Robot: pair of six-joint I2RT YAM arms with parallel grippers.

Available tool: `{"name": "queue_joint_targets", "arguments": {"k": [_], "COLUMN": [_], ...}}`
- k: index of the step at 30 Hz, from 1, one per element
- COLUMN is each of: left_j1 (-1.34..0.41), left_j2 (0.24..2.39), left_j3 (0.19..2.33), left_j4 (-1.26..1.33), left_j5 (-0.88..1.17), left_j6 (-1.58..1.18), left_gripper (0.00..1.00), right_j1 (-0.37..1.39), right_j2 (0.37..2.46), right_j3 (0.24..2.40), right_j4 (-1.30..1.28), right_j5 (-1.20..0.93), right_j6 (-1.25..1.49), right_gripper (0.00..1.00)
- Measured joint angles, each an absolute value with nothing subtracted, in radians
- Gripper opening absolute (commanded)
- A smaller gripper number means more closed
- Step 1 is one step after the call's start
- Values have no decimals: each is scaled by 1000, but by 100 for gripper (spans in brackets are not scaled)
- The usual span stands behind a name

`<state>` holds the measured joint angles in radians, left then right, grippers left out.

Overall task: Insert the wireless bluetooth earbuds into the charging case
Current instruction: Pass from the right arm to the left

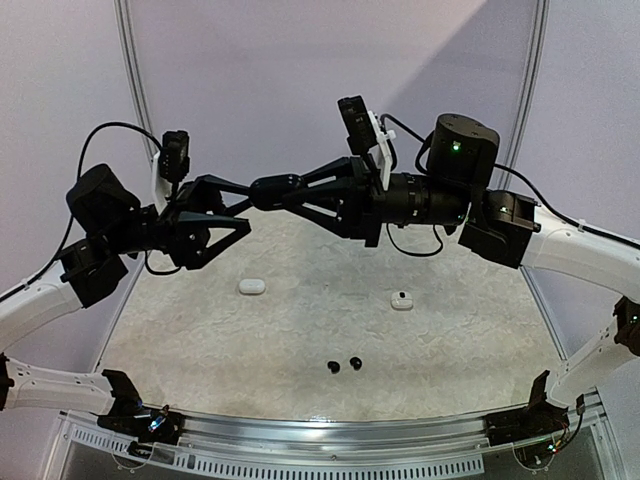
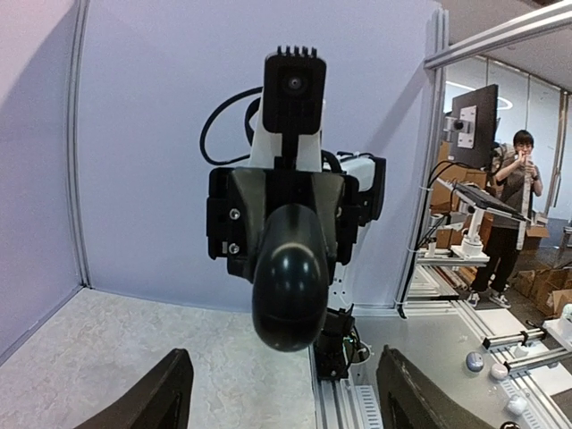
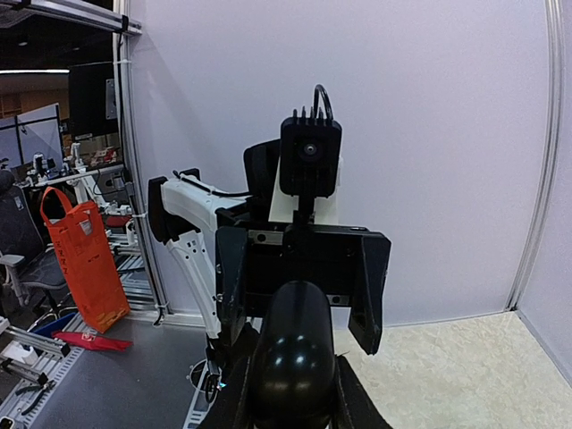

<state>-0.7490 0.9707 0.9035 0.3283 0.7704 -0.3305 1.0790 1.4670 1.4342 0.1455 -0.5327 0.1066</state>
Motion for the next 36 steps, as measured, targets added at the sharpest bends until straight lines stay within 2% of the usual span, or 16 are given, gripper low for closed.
{"name": "queue_joint_targets", "arguments": {"k": [2, 4, 9, 13, 20, 23, 26, 28, 29, 30, 31, 34, 36], "left_j1": [-762, -780, -804, -811, -817, -817, -820, -820, -820, -821, -821, -821, -821], "left_j2": [982, 995, 1020, 1028, 1039, 1045, 1047, 1048, 1048, 1048, 1048, 1048, 1045], "left_j3": [904, 904, 904, 905, 921, 931, 934, 935, 936, 937, 937, 937, 937], "left_j4": [355, 371, 402, 415, 432, 433, 434, 433, 434, 433, 433, 429, 418], "left_j5": [773, 770, 756, 751, 738, 728, 723, 719, 720, 718, 717, 712, 697], "left_j6": [-338, -344, -348, -344, -341, -338, -334, -329, -321, -324, -325, -323, -309], "left_gripper": [58, 54, 52, 57, 52, 41, 21, 4, 0, 0, 0, 0, 0], "right_j1": [1079, 1079, 1079, 1079, 1080, 1080, 1080, 1081, 1081, 1082, 1082, 1082, 1082], "right_j2": [1467, 1467, 1467, 1467, 1467, 1467, 1467, 1467, 1467, 1467, 1467, 1467, 1467], "right_j3": [1434, 1434, 1434, 1434, 1433, 1433, 1431, 1431, 1431, 1431, 1431, 1431, 1431], "right_j4": [150, 155, 159, 158, 157, 157, 156, 153, 151, 154, 154, 152, 141], "right_j5": [-533, -533, -533, -533, -533, -532, -529, -530, -529, -530, -529, -524, -505], "right_j6": [102, 99, 99, 97, 87, 84, 84, 83, 83, 82, 83, 84, 88], "right_gripper": [0, 0, 0, 0, 0, 0, 0, 0, 0, 0, 5, 39, 54]}}
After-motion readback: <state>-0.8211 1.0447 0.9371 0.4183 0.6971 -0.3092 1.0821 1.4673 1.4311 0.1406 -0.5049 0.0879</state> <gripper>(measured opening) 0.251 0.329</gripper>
